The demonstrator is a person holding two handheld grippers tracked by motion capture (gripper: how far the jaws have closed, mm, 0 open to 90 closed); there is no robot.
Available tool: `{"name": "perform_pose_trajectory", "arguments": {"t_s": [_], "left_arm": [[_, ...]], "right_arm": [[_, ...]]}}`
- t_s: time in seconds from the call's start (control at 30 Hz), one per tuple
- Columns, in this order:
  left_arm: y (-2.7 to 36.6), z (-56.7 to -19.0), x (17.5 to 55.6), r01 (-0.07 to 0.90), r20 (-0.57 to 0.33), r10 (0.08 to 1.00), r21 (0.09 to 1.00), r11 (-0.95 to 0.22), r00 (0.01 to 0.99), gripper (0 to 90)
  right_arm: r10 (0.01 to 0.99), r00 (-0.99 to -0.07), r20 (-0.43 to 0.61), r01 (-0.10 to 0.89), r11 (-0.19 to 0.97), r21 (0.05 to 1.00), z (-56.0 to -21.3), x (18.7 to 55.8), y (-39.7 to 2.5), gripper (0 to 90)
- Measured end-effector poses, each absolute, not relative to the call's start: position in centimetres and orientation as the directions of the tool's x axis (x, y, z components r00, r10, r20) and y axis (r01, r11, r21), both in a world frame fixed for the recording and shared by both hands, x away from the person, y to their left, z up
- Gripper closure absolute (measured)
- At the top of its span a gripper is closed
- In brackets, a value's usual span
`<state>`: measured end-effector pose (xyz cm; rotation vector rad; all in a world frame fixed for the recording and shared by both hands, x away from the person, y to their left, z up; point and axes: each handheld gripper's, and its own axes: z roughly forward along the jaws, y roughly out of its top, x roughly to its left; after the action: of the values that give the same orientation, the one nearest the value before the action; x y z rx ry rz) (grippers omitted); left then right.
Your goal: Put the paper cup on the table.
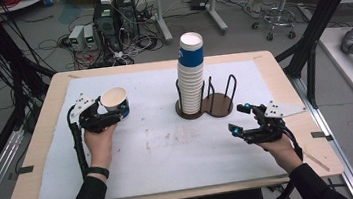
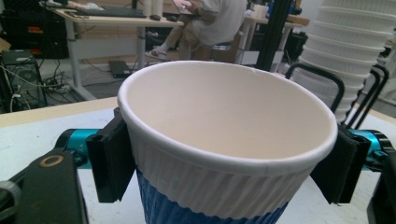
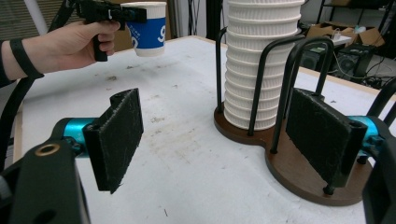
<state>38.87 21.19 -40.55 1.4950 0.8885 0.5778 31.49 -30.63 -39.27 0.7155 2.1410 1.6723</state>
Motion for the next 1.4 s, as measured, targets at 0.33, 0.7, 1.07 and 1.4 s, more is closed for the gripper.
{"name": "perform_pose_trajectory", "arguments": {"t_s": [0.33,0.7,1.07,1.4], "left_arm": [[22.0,-41.5,39.7,0.207,-0.146,0.817,0.978,0.033,0.558,20.2],[22.5,-42.5,40.4,0.223,-0.161,0.822,0.974,0.043,0.547,20.5],[22.6,-44.1,41.4,0.252,-0.149,0.826,0.968,0.009,0.543,20.4],[22.5,-44.5,41.5,0.274,-0.133,0.831,0.961,-0.025,0.541,19.7]], "right_arm": [[0.585,-0.809,0.046,0.186,0.182,0.966,-39.3,31.5,-30.8,19.9],[0.586,-0.809,0.047,0.193,0.189,0.963,-39.4,31.5,-30.8,19.9],[0.584,-0.81,0.047,0.194,0.191,0.962,-39.6,31.5,-30.8,19.9],[0.586,-0.809,0.046,0.195,0.193,0.962,-39.7,31.5,-31.0,19.9]]}}
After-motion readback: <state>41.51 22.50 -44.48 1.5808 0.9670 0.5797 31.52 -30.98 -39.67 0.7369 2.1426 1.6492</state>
